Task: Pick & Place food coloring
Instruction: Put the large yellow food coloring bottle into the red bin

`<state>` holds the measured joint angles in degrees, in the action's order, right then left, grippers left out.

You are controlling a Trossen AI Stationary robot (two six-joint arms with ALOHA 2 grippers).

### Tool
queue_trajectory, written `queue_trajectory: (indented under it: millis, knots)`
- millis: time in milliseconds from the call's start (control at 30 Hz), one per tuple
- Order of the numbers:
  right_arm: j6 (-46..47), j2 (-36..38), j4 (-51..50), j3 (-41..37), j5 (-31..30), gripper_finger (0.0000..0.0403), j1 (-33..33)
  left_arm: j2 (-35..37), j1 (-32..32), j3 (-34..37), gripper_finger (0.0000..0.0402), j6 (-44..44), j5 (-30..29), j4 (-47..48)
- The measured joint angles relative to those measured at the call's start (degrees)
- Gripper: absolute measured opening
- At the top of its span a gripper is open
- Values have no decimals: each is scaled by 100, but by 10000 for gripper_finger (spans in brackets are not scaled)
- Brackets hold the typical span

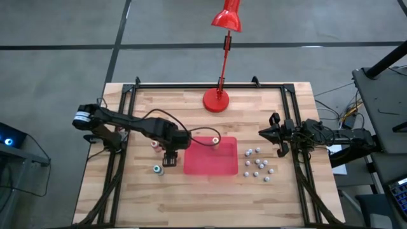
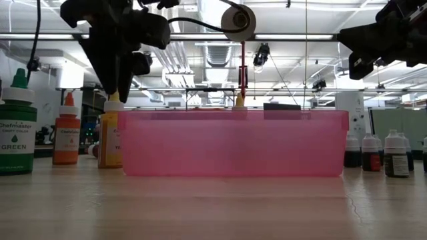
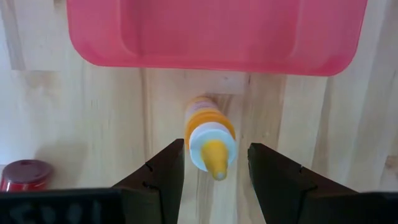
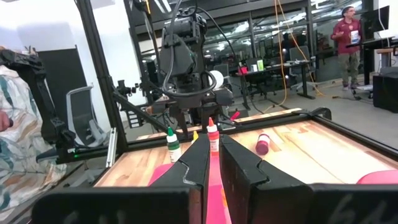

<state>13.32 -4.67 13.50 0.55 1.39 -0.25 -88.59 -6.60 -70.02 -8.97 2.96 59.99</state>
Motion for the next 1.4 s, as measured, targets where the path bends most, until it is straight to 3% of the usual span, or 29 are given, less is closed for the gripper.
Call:
queue_trajectory:
  millis: [1400]
  knots:
    - [-2,2,0,0,0,29,-2,-198,-36,199,149,-18,-199,-51]
